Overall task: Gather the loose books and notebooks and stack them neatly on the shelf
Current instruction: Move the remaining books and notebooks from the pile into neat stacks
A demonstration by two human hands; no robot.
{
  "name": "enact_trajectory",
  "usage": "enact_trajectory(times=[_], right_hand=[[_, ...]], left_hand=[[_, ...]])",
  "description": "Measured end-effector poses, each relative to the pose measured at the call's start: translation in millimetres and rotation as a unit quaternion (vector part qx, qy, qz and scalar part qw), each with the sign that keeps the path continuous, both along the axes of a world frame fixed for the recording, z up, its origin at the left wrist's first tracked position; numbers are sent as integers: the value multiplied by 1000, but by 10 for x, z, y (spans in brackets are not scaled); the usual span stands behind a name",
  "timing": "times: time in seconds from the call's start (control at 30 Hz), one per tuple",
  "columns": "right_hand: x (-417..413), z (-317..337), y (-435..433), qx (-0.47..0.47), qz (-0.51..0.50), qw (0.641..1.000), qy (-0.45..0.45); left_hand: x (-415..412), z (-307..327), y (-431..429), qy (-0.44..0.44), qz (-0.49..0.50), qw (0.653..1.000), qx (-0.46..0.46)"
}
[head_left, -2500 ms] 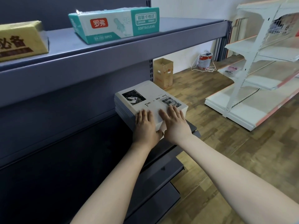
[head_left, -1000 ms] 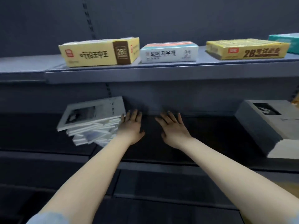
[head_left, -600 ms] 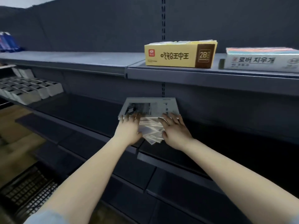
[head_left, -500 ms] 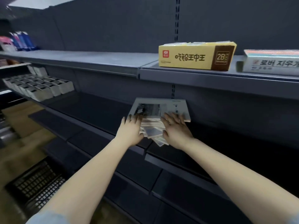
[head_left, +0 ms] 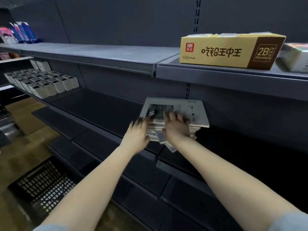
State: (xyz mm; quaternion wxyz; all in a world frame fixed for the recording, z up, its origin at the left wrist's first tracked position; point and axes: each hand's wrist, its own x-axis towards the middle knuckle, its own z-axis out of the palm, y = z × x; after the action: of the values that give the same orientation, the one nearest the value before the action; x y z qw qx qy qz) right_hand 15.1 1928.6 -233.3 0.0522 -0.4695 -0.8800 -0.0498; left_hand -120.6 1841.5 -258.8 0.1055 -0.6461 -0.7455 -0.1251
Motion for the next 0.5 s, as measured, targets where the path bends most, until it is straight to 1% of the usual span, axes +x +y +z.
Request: enact_trajectory(times=[0.03, 0.17, 0.27, 0.33, 0.4, 0.5], right_hand=[[-4, 0, 16, 4, -4, 1000, -7], [13, -60, 121, -51, -23, 996, 68], [99, -53, 95, -36, -5, 998, 59], [241, -12, 19, 10, 28, 999, 34], [425, -27, -38, 90, 59, 994, 9], [643, -128, -1, 158, 75, 984, 38]], left_hand=[[11, 7, 14, 2, -2, 1000, 18], [9, 23, 61, 29, -15, 997, 69], [-28, 21, 69, 41, -18, 996, 78], [-37, 41, 50, 41, -22, 996, 81], [-17, 71, 14, 37, -30, 995, 86], [28, 96, -40, 30, -54, 995, 83]])
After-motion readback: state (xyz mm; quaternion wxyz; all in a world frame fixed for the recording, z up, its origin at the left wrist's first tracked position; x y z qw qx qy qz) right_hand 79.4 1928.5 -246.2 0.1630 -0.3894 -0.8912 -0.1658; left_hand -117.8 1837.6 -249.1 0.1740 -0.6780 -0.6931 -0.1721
